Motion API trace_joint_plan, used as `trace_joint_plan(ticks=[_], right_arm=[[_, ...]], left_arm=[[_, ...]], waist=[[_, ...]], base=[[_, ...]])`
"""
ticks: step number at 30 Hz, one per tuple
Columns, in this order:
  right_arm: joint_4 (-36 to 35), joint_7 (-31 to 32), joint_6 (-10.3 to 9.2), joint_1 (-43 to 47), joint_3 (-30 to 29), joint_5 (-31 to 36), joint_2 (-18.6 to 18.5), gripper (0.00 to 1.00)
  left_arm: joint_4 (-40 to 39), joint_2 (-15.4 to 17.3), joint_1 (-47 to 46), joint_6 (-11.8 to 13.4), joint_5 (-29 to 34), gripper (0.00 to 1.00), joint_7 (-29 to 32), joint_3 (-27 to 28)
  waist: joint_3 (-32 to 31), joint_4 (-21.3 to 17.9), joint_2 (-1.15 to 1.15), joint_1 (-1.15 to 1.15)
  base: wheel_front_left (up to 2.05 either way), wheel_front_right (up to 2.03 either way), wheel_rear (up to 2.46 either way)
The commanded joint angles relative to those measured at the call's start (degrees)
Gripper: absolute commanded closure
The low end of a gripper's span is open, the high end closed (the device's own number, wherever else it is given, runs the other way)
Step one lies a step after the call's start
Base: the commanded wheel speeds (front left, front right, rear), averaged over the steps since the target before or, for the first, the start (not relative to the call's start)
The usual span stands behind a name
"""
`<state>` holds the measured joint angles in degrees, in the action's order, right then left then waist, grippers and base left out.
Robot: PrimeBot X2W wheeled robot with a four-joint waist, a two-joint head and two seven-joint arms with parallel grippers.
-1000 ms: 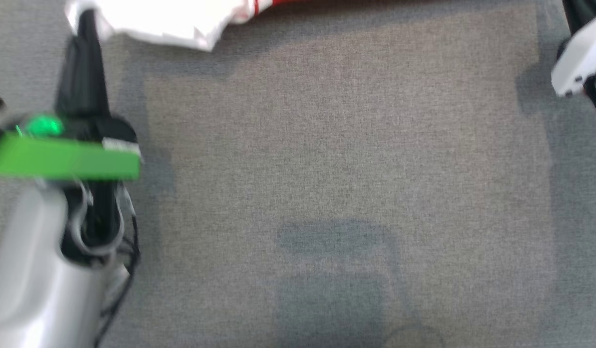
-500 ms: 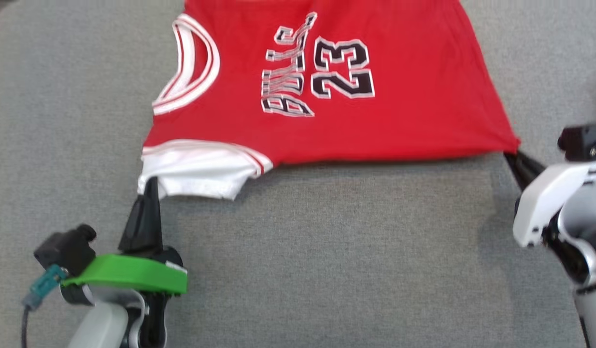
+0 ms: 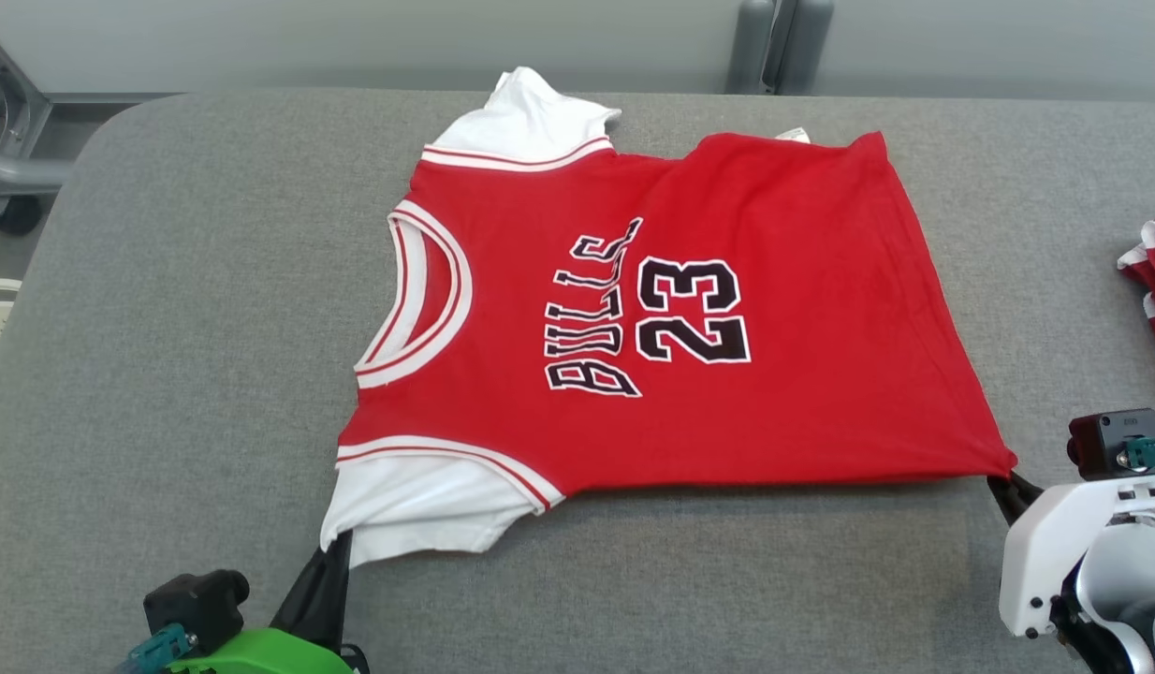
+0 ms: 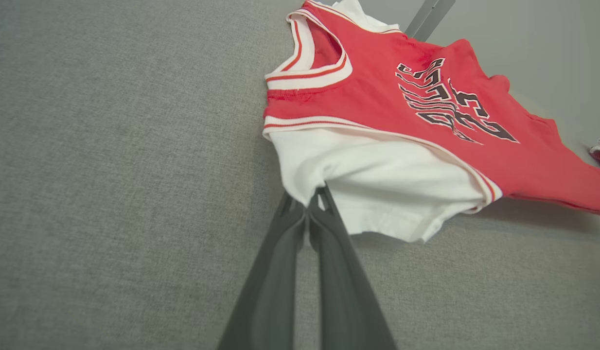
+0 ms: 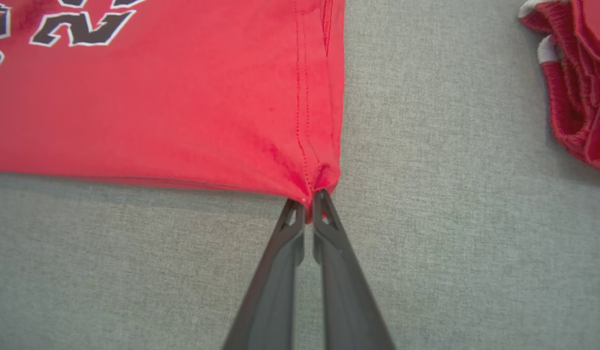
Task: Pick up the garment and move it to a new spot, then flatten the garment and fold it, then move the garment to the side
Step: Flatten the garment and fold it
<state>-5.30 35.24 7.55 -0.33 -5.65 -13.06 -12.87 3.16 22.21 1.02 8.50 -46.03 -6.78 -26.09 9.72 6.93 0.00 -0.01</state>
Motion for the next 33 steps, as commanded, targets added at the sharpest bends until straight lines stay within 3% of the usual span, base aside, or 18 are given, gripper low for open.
trace_joint_plan(ticks=[1, 11, 15, 27, 33], right_arm=[[-0.2, 0.1, -0.13, 1.8, -1.0, 0.6, 0.5, 1.0], [-2.6, 1.0, -0.13, 10.0, -4.0, -0.3, 4.6, 1.0], [-4.2, 0.7, -0.12, 11.1, -3.9, -1.4, 5.9, 1.0], [-3.2, 0.4, -0.11, -0.1, -0.9, -5.4, 4.3, 1.0], [2.0, -0.1, -0.1, -6.3, 0.1, -6.4, 2.6, 1.0]], left_arm=[[-1.1, 0.8, 2.0, 0.7, -0.6, 1.0, 0.6, 0.3], [-7.3, 5.0, 10.4, 3.4, -1.5, 1.0, 4.9, -0.8], [-9.0, 4.7, 10.6, 3.2, -2.7, 1.0, 5.5, -0.7], [-9.1, 1.2, -3.7, 1.6, -3.1, 1.0, 9.2, -0.9], [-3.2, -2.0, -13.5, 1.0, -2.1, 1.0, 11.0, -2.0]], waist=[[-1.3, 0.1, 0.0, 0.01], [-2.1, -0.2, 0.0, 0.01], [-1.8, -0.6, 0.0, 0.01], [0.4, -1.1, 0.0, 0.01], [1.3, -0.4, 0.0, 0.01]], base=[[0.0, 0.0, 0.0], [0.0, 0.0, 0.0], [0.0, 0.0, 0.0], [0.0, 0.0, 0.0], [0.0, 0.0, 0.0]])
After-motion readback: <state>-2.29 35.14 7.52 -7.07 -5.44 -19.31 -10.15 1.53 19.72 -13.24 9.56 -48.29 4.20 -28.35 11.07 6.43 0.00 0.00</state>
